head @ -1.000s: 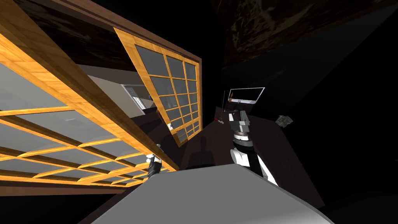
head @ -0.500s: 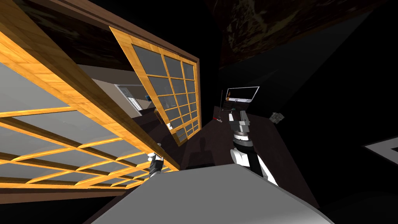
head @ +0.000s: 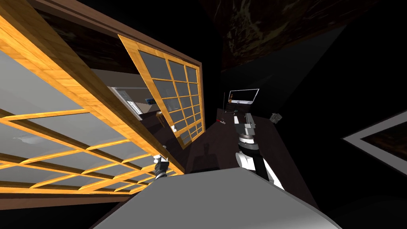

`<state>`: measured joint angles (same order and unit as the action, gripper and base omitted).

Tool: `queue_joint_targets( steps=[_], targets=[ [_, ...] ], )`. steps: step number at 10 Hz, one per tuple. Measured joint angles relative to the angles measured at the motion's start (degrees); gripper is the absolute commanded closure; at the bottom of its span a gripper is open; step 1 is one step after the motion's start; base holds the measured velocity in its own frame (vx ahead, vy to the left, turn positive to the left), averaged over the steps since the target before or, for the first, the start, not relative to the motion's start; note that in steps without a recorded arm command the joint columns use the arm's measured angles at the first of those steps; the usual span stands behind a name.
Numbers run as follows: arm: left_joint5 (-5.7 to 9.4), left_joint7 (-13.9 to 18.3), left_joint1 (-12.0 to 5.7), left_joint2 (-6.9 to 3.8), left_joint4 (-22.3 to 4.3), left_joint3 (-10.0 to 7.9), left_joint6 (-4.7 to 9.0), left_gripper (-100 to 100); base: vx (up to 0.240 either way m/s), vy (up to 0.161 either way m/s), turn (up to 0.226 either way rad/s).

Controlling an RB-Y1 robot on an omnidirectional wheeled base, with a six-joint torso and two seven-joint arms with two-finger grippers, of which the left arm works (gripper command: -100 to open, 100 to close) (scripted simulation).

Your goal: Pull the door open

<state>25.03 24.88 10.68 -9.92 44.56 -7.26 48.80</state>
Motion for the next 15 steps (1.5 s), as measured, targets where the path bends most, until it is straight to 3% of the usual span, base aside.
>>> queue_joint_targets(
  steps=[4,5,8,10,13,15],
  targets=[
    [2.46,6.65,-0.9,-0.14,0.68,2.66,0.63,-100,-0.109,0.071,-0.104],
    [3.15,7.88,-0.34,0.17,2.4,3.25,0.17,-100,-0.075,0.038,-0.06],
    [4.53,12.51,-1.29,-0.44,1.74,4.66,0.73,-100,-0.087,0.048,-0.082],
    [5.89,15.71,-1.1,-0.5,3.41,6.02,0.33,-100,-0.091,0.053,-0.087],
    [7.18,19.95,-1.78,-0.57,2.89,7.51,1.25,-100,-0.084,0.04,-0.085],
    [8.49,23.35,-1.71,-0.58,4.16,8.83,1.1,-100,-0.14,0.063,-0.107]
  ],
)
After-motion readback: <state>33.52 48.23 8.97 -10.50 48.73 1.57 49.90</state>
